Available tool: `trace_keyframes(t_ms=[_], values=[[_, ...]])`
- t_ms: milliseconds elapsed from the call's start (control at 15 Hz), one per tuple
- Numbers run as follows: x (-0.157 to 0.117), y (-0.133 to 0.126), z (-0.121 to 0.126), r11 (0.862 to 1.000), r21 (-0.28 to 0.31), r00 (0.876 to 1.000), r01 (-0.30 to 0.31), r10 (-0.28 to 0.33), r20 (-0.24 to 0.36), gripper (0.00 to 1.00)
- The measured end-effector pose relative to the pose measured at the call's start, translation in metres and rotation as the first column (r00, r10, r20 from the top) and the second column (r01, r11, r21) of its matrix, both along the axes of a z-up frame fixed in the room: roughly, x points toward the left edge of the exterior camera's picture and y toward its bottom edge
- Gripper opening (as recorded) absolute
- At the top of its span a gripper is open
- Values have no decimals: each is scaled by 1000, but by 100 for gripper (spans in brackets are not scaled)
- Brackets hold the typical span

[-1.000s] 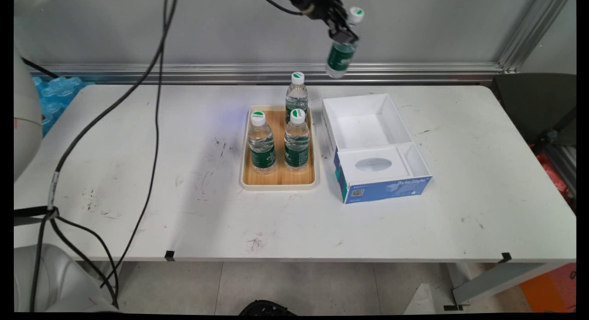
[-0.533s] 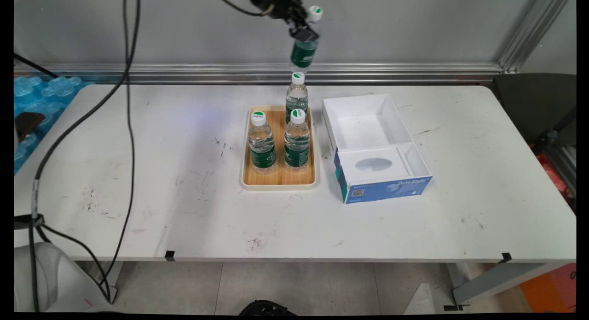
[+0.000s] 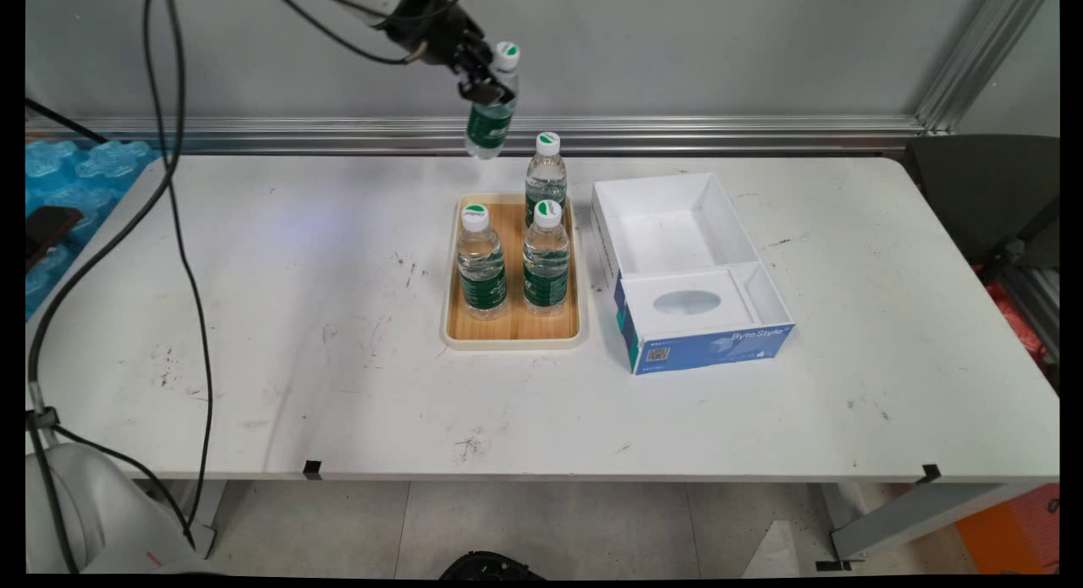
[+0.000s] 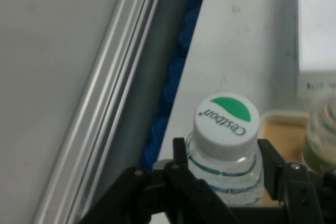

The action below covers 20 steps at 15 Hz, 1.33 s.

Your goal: Place the picked object on the tray

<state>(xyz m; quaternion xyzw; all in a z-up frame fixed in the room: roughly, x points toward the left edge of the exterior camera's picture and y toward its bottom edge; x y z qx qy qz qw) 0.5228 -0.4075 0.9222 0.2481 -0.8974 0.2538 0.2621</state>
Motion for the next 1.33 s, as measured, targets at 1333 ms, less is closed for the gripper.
trace_keyframes(t_ms=[1333], values=[[36, 55, -39, 985, 81, 984, 152, -143, -104, 0]])
